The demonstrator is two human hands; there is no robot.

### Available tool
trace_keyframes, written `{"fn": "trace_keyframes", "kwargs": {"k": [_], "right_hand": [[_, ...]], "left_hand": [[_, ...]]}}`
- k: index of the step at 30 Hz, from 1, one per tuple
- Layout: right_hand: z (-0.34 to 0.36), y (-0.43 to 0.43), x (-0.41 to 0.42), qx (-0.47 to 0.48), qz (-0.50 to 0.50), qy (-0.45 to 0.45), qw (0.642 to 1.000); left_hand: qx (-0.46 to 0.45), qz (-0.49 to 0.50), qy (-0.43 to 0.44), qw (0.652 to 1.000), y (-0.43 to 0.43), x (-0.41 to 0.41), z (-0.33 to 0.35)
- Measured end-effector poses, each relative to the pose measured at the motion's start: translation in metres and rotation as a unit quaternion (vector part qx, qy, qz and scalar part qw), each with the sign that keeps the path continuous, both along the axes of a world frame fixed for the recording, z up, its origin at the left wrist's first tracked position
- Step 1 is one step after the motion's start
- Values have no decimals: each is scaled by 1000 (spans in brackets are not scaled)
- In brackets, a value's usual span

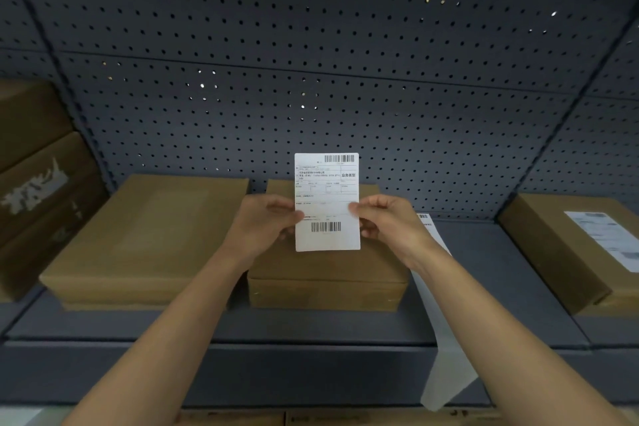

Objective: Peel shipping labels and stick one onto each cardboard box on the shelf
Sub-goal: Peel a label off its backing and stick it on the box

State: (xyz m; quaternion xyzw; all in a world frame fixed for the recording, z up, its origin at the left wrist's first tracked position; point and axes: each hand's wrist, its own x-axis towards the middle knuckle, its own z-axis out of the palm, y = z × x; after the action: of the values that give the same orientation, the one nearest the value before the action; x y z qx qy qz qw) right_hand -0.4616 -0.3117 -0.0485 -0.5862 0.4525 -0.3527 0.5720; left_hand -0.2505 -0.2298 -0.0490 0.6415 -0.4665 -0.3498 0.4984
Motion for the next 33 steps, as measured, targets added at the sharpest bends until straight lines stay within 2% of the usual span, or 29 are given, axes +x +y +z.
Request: {"fn": "trace_keyframes", "kwargs": {"k": [5, 19, 33], "right_hand": [[-3, -2, -3, 20, 6, -9, 1000], [-17, -7, -8, 6, 28, 48, 998], [-21, -7, -8, -49, 34, 106, 993]], "left_hand": [[17, -17, -17, 1000, -5, 1, -3], [42, -39, -91, 994, -8, -5, -12], [43, -39, -94, 994, -7, -6, -20]]}}
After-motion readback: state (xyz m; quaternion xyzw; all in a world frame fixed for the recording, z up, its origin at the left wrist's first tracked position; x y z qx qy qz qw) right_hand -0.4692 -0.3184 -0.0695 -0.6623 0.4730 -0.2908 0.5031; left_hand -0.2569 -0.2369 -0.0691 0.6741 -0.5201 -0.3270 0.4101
